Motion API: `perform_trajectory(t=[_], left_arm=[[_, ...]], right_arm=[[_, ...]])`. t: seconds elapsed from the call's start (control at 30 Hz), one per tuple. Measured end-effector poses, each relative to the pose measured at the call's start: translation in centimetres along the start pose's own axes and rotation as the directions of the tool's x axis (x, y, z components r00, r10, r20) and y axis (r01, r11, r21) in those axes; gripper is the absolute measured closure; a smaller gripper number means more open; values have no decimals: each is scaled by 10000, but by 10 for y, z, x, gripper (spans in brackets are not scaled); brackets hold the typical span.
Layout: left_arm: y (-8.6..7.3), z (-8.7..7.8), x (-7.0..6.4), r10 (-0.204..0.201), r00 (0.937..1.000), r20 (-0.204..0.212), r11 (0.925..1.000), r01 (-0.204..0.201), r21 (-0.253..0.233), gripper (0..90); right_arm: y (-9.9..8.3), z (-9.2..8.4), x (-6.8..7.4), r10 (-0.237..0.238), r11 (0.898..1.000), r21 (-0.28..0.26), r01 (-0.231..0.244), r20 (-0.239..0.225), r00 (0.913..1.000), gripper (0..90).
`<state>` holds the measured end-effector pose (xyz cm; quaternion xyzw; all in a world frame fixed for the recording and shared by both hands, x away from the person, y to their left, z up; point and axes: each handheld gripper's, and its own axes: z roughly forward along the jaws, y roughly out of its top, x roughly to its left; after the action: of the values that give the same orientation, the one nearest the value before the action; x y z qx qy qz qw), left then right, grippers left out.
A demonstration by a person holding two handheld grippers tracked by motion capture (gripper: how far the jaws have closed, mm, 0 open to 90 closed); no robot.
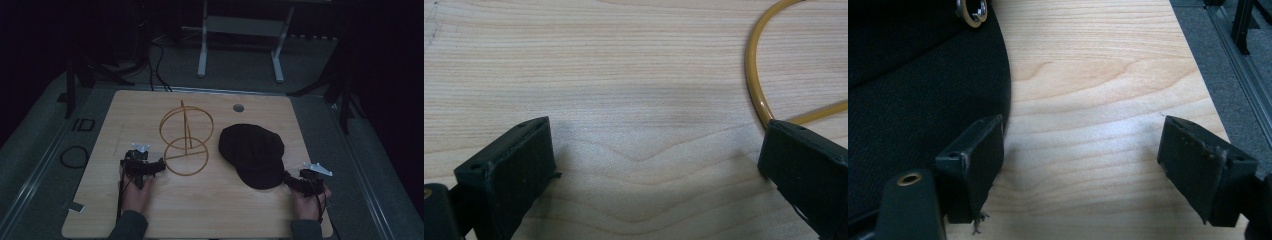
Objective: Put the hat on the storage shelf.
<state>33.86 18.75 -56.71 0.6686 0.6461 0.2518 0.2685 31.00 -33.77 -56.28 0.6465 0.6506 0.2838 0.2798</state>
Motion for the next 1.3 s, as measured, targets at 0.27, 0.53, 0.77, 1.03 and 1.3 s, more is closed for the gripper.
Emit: perform_trajectory(t=[0.27, 0.53, 0.77, 1.03, 1.3], left_arm=[[0, 0, -1, -71, 9999, -84, 10000, 71, -15, 12], [-1, -1, -1, -54, 10000, -82, 10000, 54, -21, 12], [-1, -1, -1, -47, 10000, -78, 10000, 47, -13, 12], [-1, -1, -1, -47, 10000, -81, 10000, 47, -13, 12], [-1, -1, -1, -56, 10000, -78, 10000, 56, -20, 12]], right_arm=[[1, 1, 1, -10, 10000, 2, 10, -14, 10000, 182], [6, 1, 3, -195, 9996, 198, 198, -165, 9997, 280], [9, -3, 3, -446, 9973, 562, 469, -424, 9981, 357], [16, -23, 10, -1508, 9863, 548, 1554, -805, 9853, 383], [42, -45, 12, -1844, 9820, 53, 1890, -1931, 9637, 379]])
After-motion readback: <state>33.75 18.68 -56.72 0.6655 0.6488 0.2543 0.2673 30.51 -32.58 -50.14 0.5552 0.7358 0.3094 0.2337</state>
